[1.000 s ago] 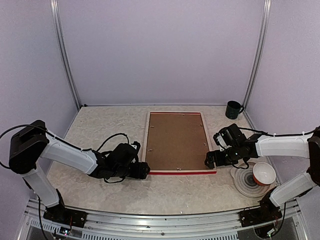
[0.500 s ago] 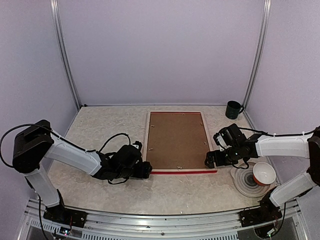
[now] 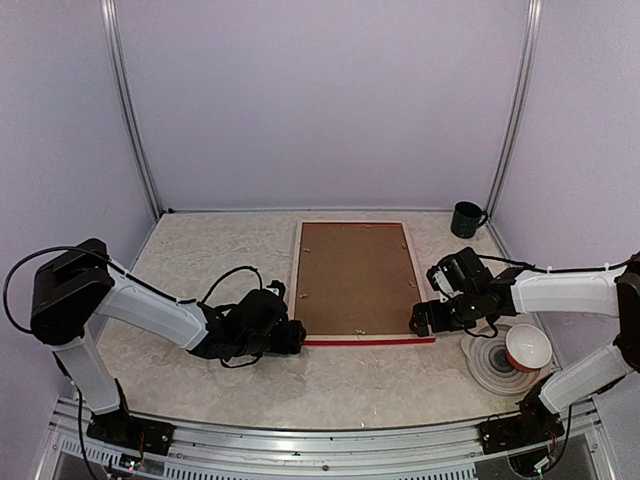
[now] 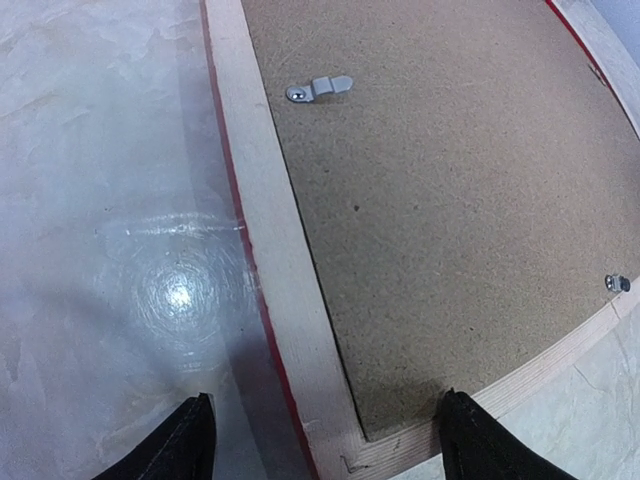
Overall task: Put the photo into the frame
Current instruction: Adjust the photo frame at the center of the board, then place the photo frame at the center of the board.
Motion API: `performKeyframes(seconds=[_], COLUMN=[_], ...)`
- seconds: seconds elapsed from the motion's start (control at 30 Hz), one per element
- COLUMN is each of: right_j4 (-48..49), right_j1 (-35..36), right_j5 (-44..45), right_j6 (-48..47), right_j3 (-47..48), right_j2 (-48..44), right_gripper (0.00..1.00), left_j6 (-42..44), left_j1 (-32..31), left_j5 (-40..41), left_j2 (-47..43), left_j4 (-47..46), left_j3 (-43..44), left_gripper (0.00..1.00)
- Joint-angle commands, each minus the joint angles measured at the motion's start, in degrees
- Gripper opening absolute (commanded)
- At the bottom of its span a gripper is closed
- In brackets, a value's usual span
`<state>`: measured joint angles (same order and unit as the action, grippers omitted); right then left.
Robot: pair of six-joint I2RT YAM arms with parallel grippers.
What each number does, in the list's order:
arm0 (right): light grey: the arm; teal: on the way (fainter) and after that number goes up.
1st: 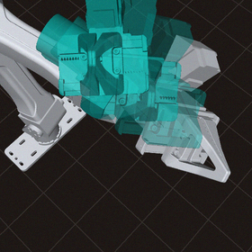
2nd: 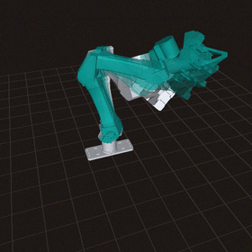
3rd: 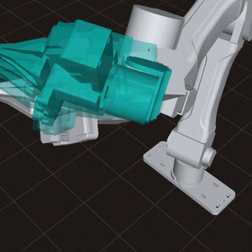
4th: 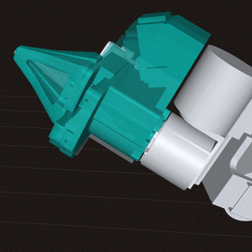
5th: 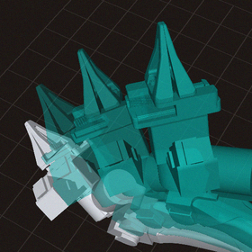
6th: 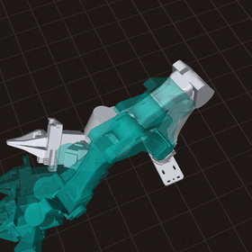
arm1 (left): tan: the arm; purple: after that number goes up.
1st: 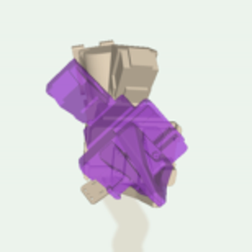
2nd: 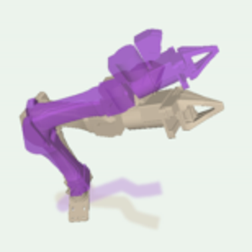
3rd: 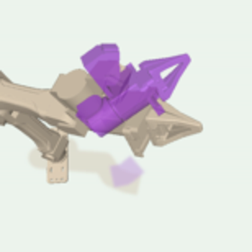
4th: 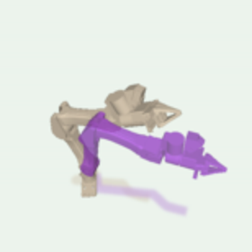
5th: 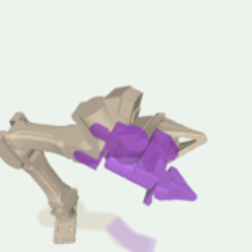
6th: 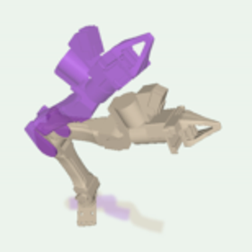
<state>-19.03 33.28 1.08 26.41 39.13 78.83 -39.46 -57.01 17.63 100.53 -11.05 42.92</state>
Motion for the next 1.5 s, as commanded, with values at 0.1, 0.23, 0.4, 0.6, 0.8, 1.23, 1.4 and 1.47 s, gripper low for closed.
performKeyframes(seconds=[0.1,0.23,0.4,0.6,0.8,1.23,1.4,1.47], right_j4=[1.1,1.7,2.3,2.2,3.3,2.2,3.8,3.9], right_j1=[0.8,1.5,2.5,3.3,3.1,-4.6,-8.6,-9.6], right_j5=[1.1,4.0,7.0,9.4,6.9,6.4,3.5,3.0], right_j6=[-1.0,-1.7,-1.5,0.0,0.8,0.5,-0.7,-1.2], right_j3=[-0.9,-2.0,-2.5,-1.2,1.9,15.9,20.3,22.7], right_j2=[-0.2,0.1,2.7,3.7,1.8,12.5,17.3,19.4], right_gripper=[0.99,0.99,0.99,0.99,0.99,0.98,0.93,0.91], left_j6=[-1.1,-1.1,-1.6,-1.8,0.7,5.6,6.9,7.6], left_j1=[0.7,0.9,1.1,2.4,6.3,15.7,18.1,18.8], left_j5=[2.7,2.4,1.3,0.2,-1.7,-9.1,-12.1,-13.2], left_j2=[1.1,1.3,2.1,2.6,-1.4,2.7,6.9,8.8], left_j4=[5.2,5.3,4.4,4.2,2.3,-0.3,-0.9,-1.0], left_j3=[-2.1,-2.0,-2.2,-2.0,-2.2,8.0,12.9,15.4], left_gripper=[0.76,0.76,0.76,0.76,0.76,0.76,0.77,0.77])
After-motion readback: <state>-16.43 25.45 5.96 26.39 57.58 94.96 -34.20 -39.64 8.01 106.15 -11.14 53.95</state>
